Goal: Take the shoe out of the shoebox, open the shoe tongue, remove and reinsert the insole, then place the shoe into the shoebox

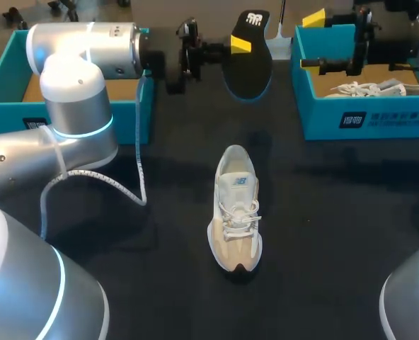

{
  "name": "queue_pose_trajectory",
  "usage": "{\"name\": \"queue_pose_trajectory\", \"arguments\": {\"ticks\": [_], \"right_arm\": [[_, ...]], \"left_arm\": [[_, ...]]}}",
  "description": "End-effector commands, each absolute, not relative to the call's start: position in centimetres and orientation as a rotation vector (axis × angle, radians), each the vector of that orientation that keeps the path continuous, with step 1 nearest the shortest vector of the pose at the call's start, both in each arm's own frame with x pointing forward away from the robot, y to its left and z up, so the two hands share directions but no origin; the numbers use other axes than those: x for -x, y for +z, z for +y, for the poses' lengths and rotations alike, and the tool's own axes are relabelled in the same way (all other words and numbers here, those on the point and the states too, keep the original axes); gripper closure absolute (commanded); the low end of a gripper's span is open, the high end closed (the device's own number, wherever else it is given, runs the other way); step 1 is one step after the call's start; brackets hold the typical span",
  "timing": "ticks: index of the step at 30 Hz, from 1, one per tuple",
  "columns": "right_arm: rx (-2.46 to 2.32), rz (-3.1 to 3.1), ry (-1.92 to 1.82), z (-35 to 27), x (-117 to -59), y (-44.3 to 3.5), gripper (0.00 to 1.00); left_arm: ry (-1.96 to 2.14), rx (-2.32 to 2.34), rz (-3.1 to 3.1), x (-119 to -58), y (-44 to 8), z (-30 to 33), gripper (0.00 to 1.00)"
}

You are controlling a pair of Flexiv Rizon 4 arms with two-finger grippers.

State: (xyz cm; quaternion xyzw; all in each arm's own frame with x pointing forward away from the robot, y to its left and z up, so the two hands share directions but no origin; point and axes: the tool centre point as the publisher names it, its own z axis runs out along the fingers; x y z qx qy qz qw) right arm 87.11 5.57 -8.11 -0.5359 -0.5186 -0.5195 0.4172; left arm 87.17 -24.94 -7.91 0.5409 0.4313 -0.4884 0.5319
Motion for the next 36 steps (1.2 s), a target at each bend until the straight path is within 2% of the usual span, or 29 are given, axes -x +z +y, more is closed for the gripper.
{"name": "queue_pose_trajectory", "arguments": {"ticks": [1,11,19,36], "right_arm": [[1.348,-1.301,-1.303,5.7,-87.2,-8.1,0.0],[1.348,-1.301,-1.303,5.7,-87.2,-8.1,0.0],[1.348,-1.301,-1.303,5.7,-87.2,-8.1,0.0],[1.348,-1.301,-1.303,5.7,-87.2,-8.1,0.0]], "left_arm": [[-1.164,-1.289,1.027,-87.2,-7.9,-25.0,1.0],[-1.164,-1.289,1.027,-87.2,-7.9,-25.0,1.0],[-1.332,-1.157,1.241,-85.5,-8.2,-23.6,1.0],[-2.009,-0.432,1.868,-85.4,-7.0,-22.7,1.0]]}}
